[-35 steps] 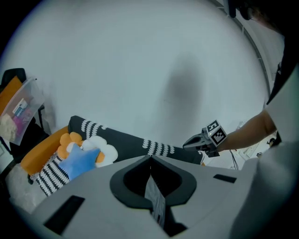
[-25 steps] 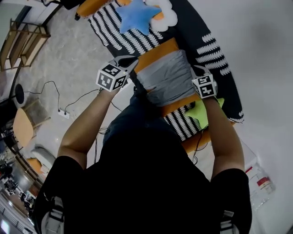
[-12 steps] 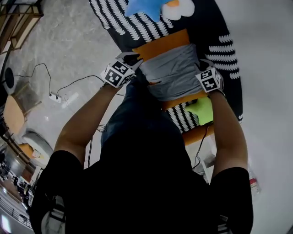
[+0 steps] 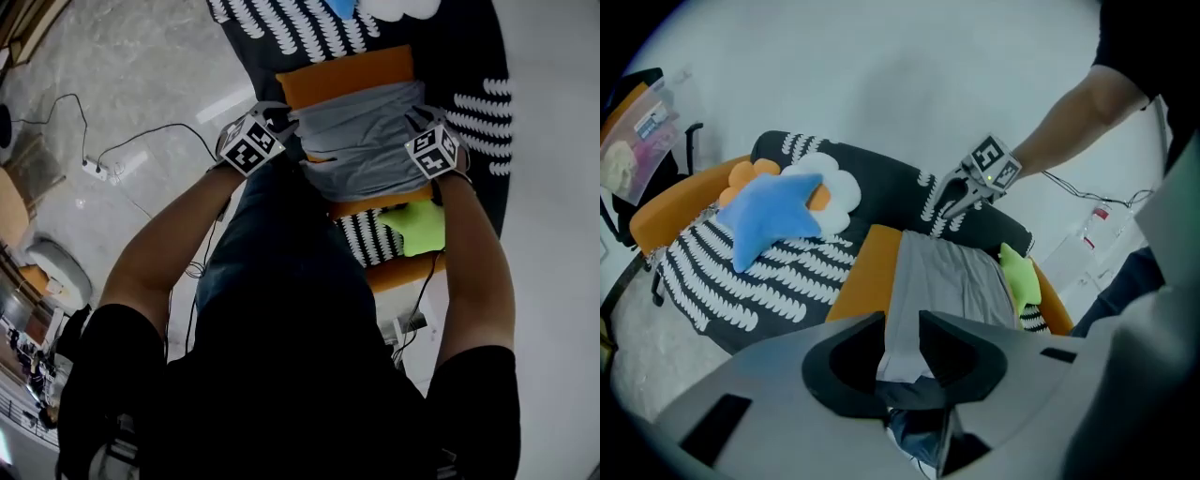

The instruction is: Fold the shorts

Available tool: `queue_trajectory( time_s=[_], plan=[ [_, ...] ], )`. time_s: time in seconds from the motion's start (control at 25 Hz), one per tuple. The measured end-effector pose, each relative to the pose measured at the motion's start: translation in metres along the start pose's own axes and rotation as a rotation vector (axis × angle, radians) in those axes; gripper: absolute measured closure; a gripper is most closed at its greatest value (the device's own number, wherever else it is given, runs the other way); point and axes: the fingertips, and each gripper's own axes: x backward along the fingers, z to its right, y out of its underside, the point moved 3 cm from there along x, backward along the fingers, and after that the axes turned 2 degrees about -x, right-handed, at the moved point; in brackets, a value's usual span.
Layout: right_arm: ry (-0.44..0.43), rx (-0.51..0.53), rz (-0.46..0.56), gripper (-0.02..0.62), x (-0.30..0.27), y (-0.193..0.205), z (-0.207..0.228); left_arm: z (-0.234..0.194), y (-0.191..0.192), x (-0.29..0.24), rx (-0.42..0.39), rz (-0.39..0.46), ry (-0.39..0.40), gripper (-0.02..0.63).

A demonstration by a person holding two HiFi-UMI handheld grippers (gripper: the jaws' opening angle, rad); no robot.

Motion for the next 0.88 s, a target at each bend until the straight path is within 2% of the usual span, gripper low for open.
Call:
queue_trajectory(
  time_s=[0.16, 0.36, 0.48, 0.6, 0.72, 0.88],
  plan=[
    [-0.025, 0.173, -0.038, 0.48, -0.025, 0.0, 0.005, 0.002, 0.017, -0.038, -0.028, -0.046, -0.01, 0.455],
    [-0.065, 0.299, -0.084, 0.457, -0.064, -0.018, -0.006, -0.009, 0.056, -0.072, -0.082, -0.111, -0.029, 0.43],
    [-0.07, 0.387, -0.108, 0.453, -0.082, -0.033, -0.003, -0.016, 0.068, -0.089, -0.083, -0.135, -0.02, 0.42],
    [-0.074, 0.443, -0.136, 0.453, -0.098, -0.033, 0.001, -0.012, 0.077, -0.107, -0.089, -0.155, -0.003, 0.42],
    [-0.084, 0.491, -0.187, 0.443, -0.11, -0.014, 0.006, -0.005, 0.087, -0.122, -0.085, -0.183, -0.014, 0.419],
    [-0.103, 0.53, -0.246, 0.428, -0.119, -0.001, 0.028, -0.01, 0.089, -0.132, -0.082, -0.179, -0.022, 0.42]
  ],
)
